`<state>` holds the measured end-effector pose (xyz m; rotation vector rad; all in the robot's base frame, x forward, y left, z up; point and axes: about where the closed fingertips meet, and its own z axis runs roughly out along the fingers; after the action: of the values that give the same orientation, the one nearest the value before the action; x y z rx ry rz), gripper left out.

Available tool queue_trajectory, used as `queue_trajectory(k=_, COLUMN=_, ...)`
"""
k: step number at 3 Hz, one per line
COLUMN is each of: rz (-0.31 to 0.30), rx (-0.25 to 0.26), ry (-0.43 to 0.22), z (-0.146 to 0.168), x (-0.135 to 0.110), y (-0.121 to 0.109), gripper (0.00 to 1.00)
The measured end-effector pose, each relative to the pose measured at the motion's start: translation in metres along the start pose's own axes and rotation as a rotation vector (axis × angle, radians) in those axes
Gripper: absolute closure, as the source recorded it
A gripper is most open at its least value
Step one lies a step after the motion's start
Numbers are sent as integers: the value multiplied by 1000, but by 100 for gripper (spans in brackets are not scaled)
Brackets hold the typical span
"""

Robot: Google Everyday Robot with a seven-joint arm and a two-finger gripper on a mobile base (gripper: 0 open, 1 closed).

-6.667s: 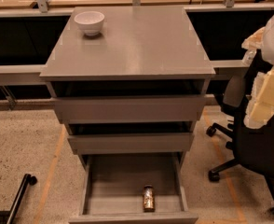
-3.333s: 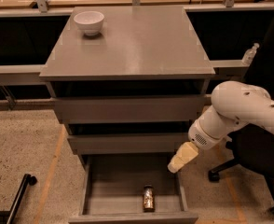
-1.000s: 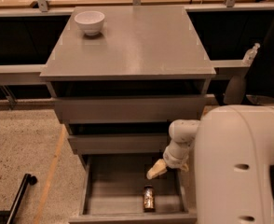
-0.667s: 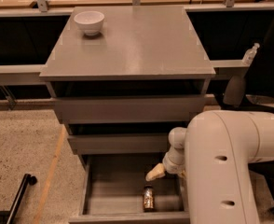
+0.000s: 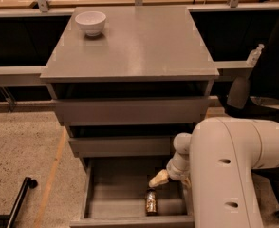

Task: Pick orange can from bottom drawer and place on counter

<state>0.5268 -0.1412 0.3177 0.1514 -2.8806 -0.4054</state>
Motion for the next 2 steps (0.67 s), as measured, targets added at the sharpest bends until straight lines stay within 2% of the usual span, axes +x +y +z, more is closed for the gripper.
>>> queue_trajectory(k=1, rz=11, rx=-63, ry=34, z=24, x=-6, y=7, gripper=0)
queue_trajectory(k=2, rz=42, rx=-172, ry=87, z=61, x=-12, y=8, gripper=0)
